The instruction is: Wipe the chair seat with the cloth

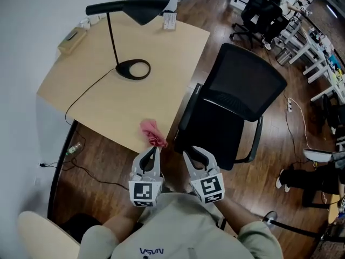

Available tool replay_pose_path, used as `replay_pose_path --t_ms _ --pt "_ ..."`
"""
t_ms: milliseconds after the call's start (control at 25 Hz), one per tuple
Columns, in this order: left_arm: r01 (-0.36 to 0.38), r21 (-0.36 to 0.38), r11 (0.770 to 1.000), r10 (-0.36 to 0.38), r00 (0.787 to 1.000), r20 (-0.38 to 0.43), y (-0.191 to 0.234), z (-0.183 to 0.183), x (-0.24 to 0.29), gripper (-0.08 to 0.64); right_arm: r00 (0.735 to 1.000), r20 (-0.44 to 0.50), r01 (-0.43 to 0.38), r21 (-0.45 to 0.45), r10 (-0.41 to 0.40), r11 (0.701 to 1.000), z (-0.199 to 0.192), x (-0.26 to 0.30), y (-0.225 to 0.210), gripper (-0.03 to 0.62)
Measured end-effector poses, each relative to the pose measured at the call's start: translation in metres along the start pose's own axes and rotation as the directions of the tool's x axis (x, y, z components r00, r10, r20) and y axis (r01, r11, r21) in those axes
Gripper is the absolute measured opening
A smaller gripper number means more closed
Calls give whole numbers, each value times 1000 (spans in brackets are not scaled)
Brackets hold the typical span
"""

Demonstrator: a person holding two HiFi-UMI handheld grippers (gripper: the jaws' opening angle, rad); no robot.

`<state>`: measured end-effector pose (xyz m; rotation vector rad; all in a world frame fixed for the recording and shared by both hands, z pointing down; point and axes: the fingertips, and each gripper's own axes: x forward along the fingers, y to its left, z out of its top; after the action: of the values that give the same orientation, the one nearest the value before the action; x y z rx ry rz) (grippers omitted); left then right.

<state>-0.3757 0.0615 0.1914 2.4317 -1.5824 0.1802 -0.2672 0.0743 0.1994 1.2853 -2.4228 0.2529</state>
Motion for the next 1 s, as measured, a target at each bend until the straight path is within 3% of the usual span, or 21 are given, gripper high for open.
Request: replay_pose_path --t_ms 360,560,760,1000 --pt "-204 -27 979 204 979 -30 88 -9 -4 5 982 -94 -169 -26 166 985 -11 110 39 111" --pt "-310 -26 950 308 949 -71 99 -30 -2 5 961 -147 -242 -44 233 969 -30 153 49 130" --pt "-415 -55 908 407 906 -118 103 -54 10 5 932 -233 -303 -82 277 949 -66 185 50 132" --pt "-460 -62 886 444 879 -172 108 -82 31 5 894 -321 -358 -91 313 929 -102 216 53 147"
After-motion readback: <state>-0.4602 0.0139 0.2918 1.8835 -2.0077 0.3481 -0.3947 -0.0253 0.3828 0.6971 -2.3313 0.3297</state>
